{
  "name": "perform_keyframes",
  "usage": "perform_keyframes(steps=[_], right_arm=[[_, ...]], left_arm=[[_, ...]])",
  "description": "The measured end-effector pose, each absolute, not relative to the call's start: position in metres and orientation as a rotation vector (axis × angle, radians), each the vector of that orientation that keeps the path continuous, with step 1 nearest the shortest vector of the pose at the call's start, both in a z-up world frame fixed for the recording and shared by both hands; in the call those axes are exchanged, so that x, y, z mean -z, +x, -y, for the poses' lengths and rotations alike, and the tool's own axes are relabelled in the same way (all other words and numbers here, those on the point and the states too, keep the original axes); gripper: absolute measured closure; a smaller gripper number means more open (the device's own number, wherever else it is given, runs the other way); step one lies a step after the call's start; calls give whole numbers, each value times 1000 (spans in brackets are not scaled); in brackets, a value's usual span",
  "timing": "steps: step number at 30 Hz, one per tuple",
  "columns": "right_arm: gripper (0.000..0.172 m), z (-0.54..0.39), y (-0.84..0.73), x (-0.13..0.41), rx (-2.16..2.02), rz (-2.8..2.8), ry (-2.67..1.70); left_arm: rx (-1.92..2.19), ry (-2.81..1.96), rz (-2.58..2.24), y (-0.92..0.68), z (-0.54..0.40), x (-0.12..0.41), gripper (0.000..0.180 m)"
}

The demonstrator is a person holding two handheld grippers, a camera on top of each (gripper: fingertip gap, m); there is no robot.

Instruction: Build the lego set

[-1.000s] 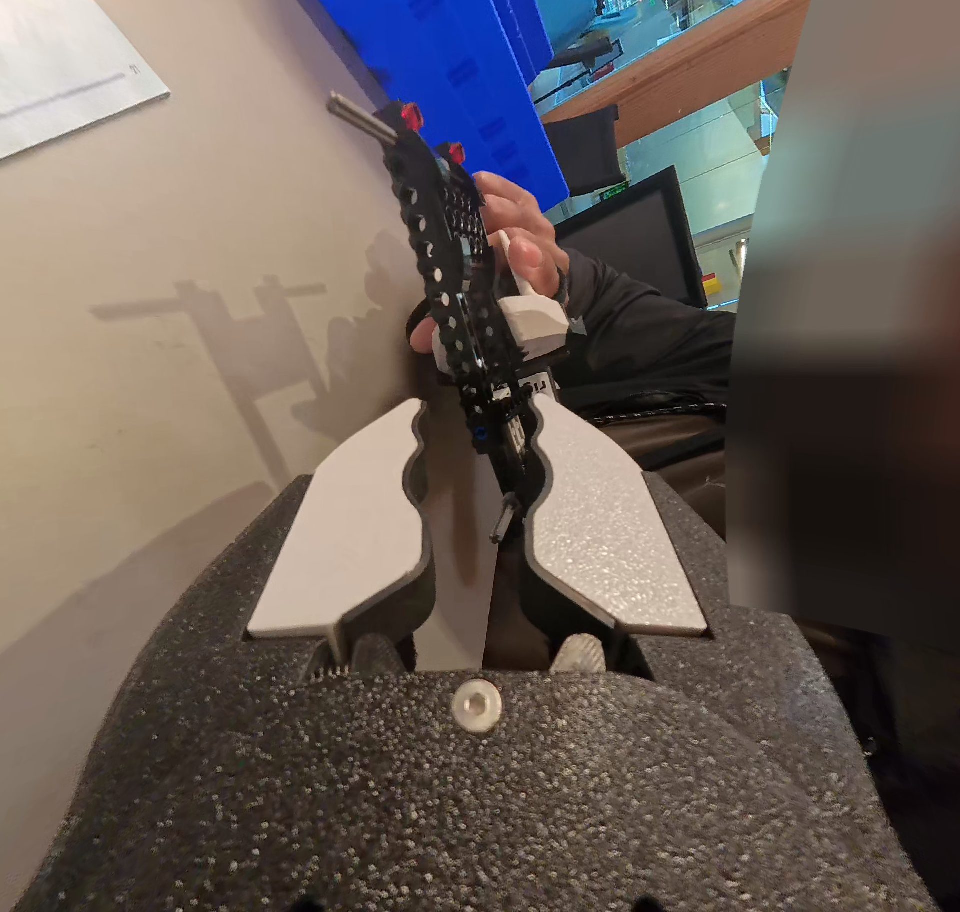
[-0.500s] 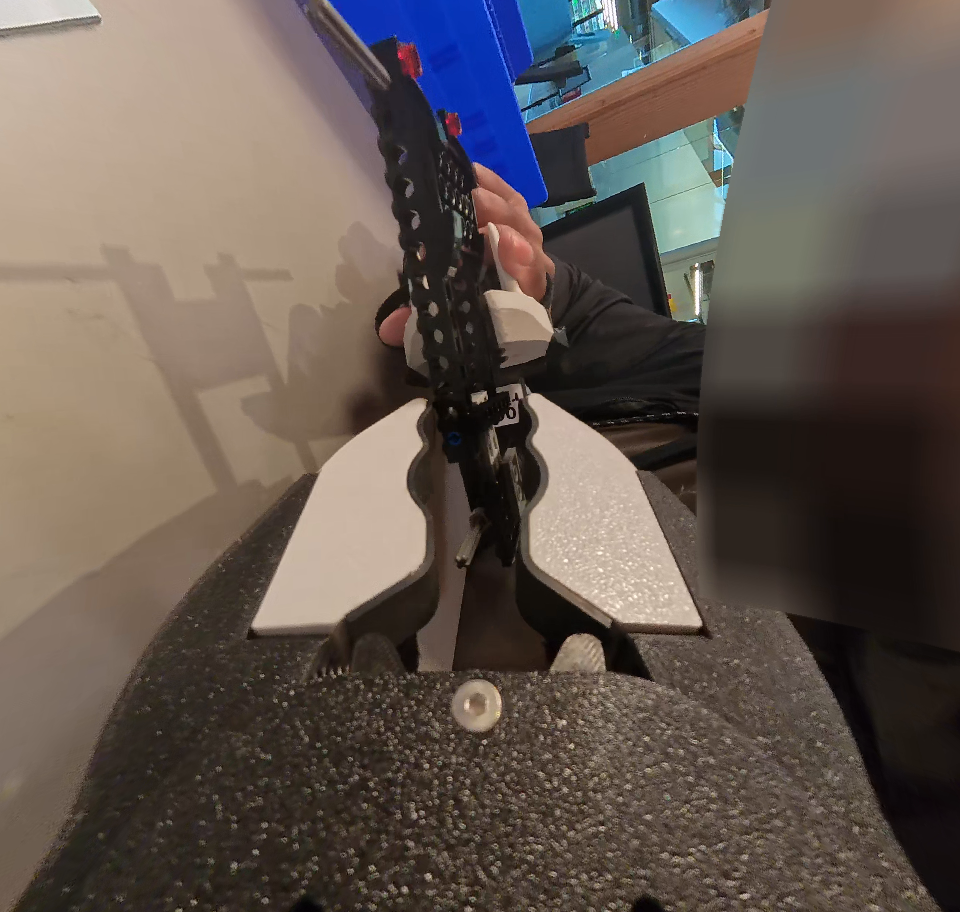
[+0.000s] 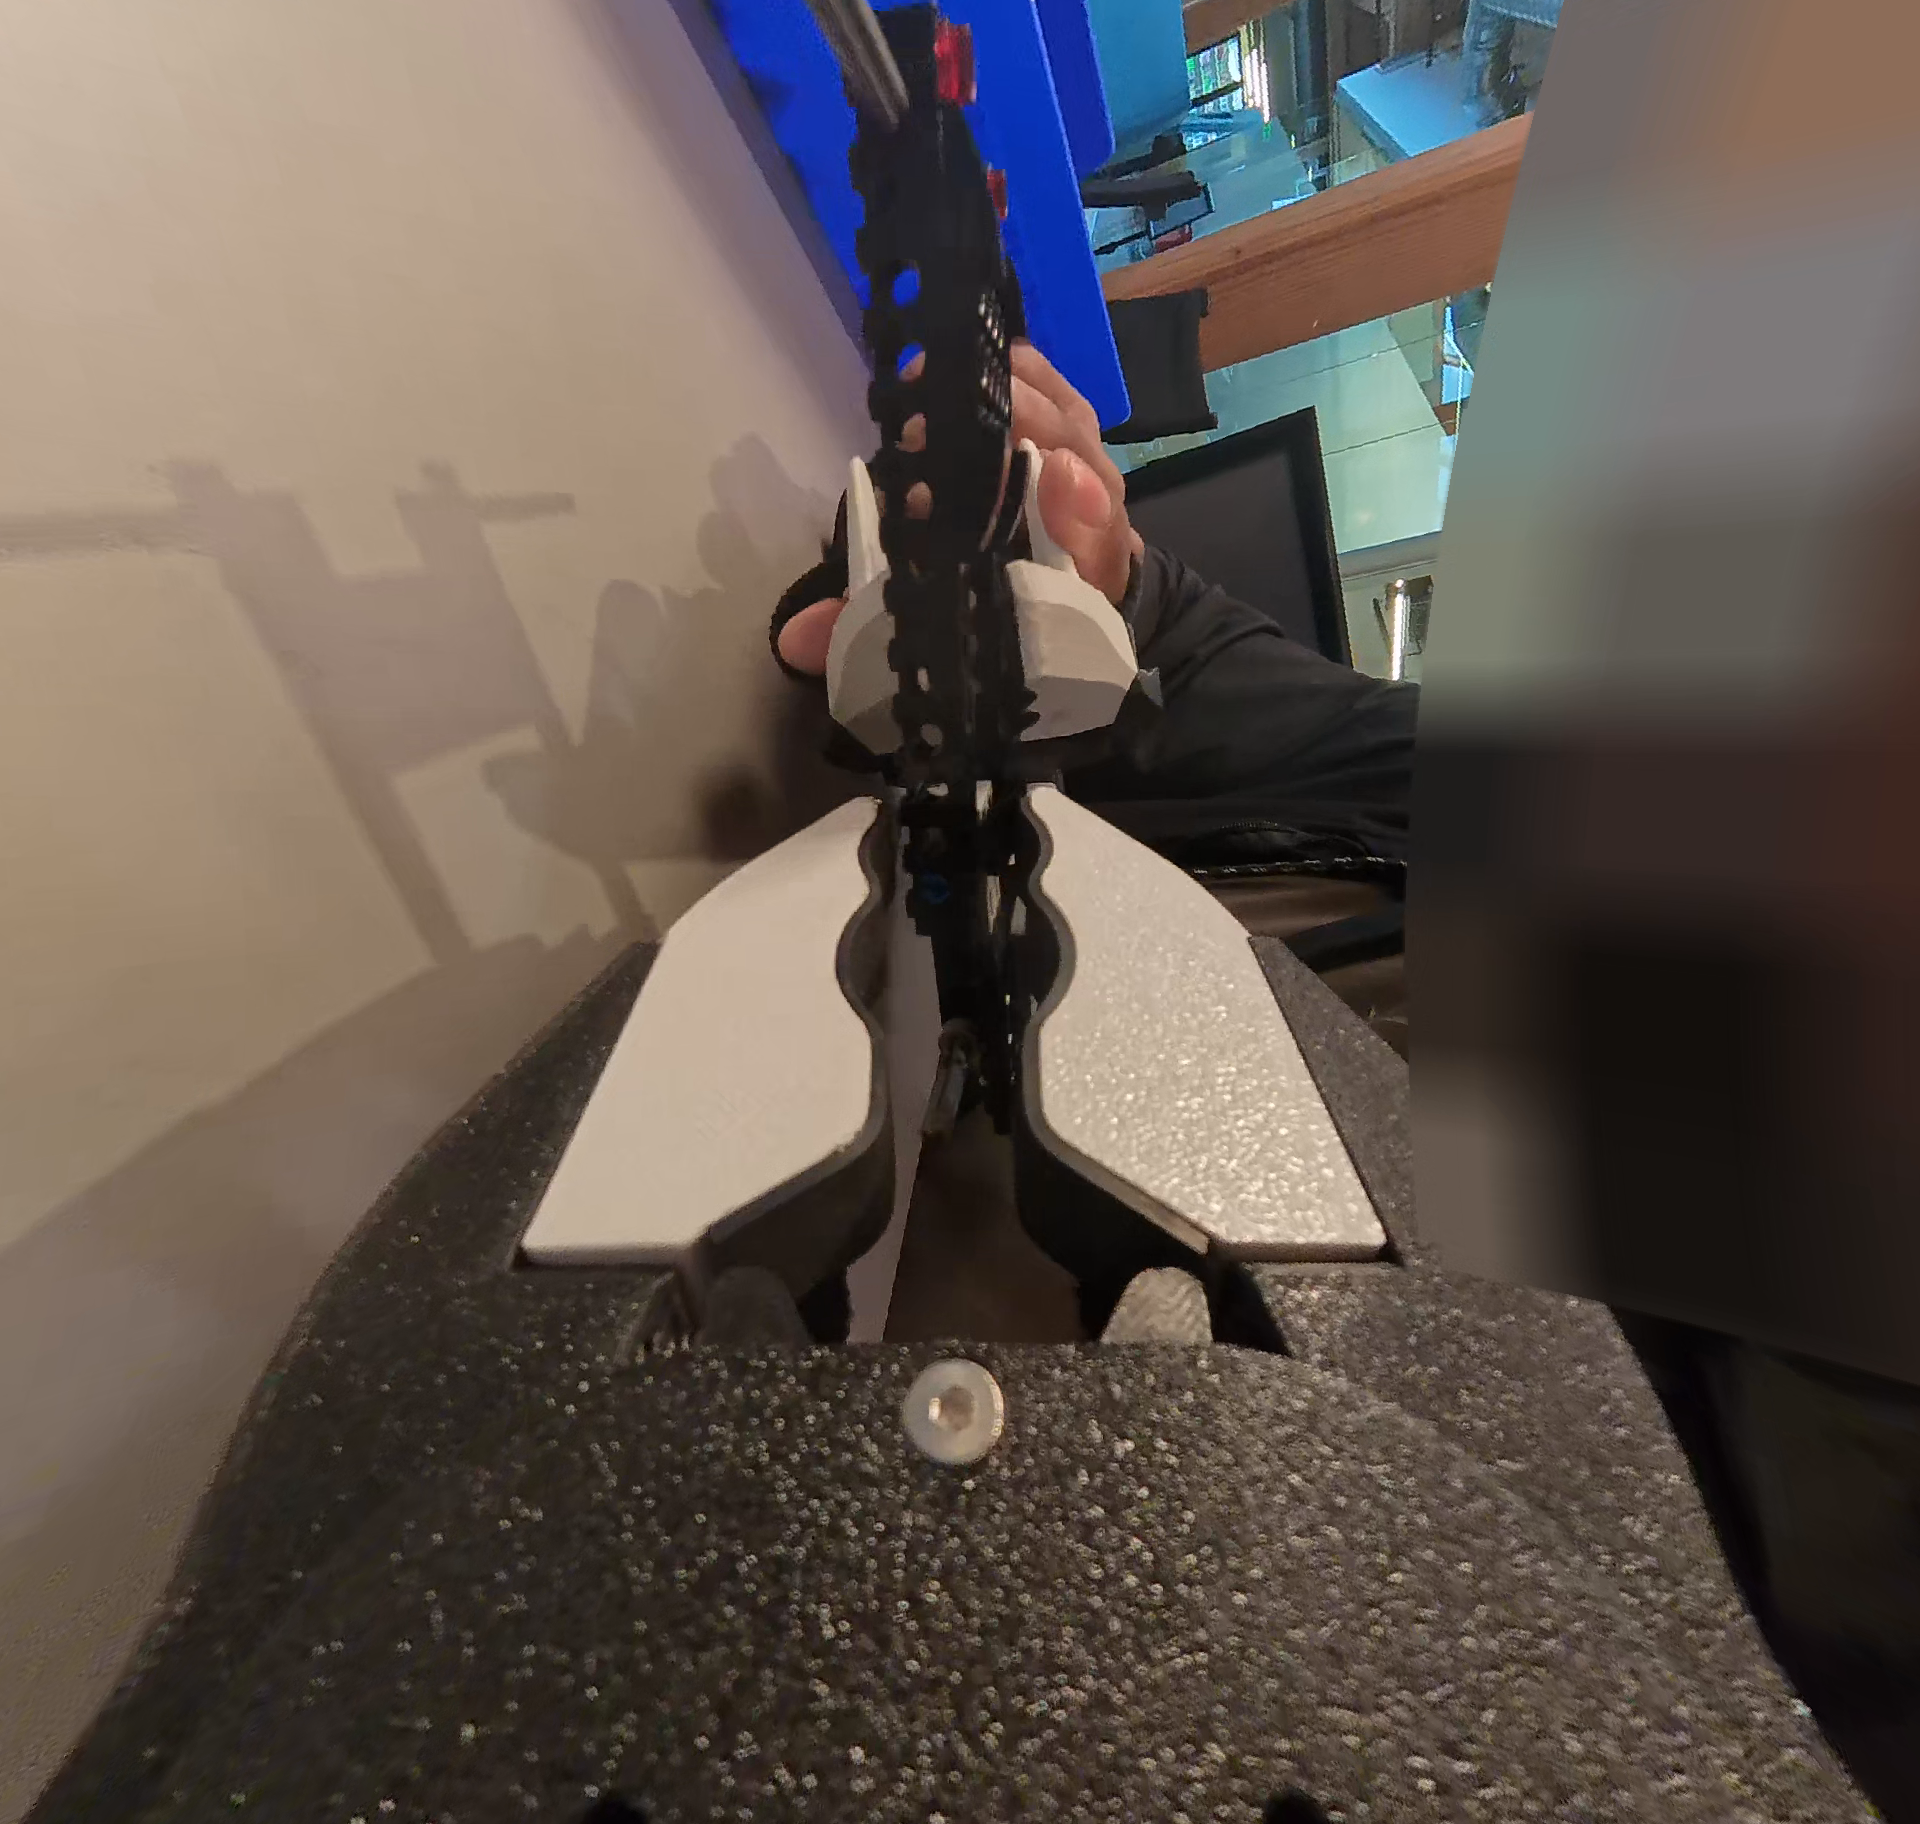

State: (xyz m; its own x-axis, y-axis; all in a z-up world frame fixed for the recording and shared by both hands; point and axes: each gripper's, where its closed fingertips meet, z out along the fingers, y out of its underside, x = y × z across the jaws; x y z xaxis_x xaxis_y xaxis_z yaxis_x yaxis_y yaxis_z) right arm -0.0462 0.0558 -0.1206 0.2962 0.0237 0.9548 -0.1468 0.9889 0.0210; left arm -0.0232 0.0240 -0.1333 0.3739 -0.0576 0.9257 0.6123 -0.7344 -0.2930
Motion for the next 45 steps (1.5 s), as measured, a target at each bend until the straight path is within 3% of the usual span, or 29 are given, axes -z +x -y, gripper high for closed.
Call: perform_keyframes(steps=[29, 34, 45], right_arm=[[147, -99, -55, 129, -310, 1482, -245], [146, -89, -58, 152, -665, 1717, -476], [134, -81, -58, 145, -1489, 1923, -1000]], left_arm=[[1345, -1639, 454, -66, -39, 133, 163], [1314, -1577, 481, -77, -46, 131, 163], [1186, -1512, 294, -75, -59, 121, 163]])
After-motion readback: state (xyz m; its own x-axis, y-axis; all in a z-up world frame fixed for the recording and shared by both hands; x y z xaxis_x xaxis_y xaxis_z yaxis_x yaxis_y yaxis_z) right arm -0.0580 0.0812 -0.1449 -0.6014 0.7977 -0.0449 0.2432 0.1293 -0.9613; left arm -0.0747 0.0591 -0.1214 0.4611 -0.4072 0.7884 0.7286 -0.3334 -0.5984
